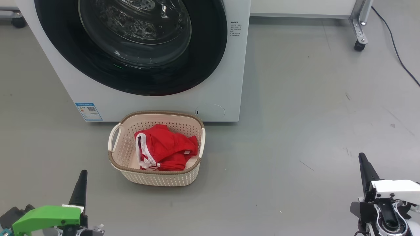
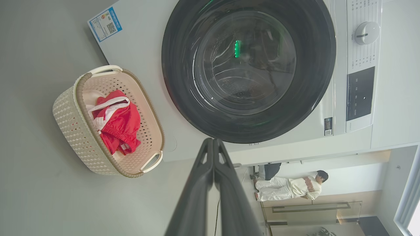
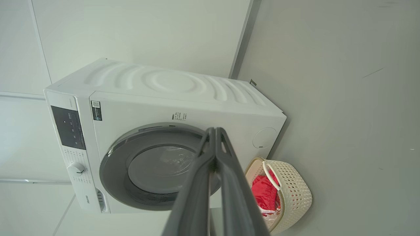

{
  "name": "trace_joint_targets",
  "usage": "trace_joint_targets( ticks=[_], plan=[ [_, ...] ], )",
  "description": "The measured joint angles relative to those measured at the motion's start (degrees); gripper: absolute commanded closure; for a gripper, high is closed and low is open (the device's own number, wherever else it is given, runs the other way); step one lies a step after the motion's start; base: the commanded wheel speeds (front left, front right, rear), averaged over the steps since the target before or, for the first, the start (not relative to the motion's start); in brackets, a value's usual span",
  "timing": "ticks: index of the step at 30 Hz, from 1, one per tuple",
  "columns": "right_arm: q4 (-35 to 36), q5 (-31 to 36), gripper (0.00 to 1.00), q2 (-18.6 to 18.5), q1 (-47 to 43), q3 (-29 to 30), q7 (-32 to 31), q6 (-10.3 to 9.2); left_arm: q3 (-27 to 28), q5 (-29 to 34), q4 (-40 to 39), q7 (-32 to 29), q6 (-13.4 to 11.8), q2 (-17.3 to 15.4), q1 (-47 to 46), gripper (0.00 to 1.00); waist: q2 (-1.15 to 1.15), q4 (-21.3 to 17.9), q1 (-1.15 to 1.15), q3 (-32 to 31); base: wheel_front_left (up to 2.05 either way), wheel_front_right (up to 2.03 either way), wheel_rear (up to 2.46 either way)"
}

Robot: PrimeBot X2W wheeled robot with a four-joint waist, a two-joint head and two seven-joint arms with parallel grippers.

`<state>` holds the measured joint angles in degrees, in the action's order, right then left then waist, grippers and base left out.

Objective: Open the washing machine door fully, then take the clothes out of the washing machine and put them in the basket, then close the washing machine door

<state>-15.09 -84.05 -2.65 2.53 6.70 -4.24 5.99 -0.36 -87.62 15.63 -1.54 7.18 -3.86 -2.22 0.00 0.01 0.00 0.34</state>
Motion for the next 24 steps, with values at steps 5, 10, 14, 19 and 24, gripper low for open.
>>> trace_joint_targets(
  ticks=[5,10,14,19,24],
  plan=[
    [-0.2,-3.5,1.0,0.2,0.6,0.5,-0.9,0.47,0.4,-3.4,0.0,-0.8,0.0,-0.1,-0.3,1.0,0.0,0.0,0.0,-0.1,0.0,0.0,0.0],
    [-0.7,-7.5,1.0,0.4,0.7,1.0,-2.0,0.96,1.0,-7.2,0.0,-1.7,0.0,-0.3,-0.4,1.0,0.0,0.0,0.0,-0.2,0.0,0.0,0.0],
    [-0.7,-7.7,1.0,0.4,0.8,1.0,-2.0,0.96,1.1,-7.2,0.0,-1.9,0.0,-0.3,-0.5,1.0,0.0,0.0,0.0,-0.2,0.0,0.0,0.0],
    [-0.7,-7.7,1.0,0.4,0.8,1.0,-2.0,0.96,1.2,-7.2,0.0,-1.9,0.0,-0.3,-0.5,1.0,0.0,0.0,0.0,-0.2,0.0,0.0,0.0],
    [-0.7,-7.7,1.0,0.4,0.8,1.0,-2.0,0.96,1.2,-7.2,0.1,-1.9,0.0,-0.3,-0.5,1.0,0.0,0.0,0.0,-0.2,0.0,0.0,0.0]
  ],
)
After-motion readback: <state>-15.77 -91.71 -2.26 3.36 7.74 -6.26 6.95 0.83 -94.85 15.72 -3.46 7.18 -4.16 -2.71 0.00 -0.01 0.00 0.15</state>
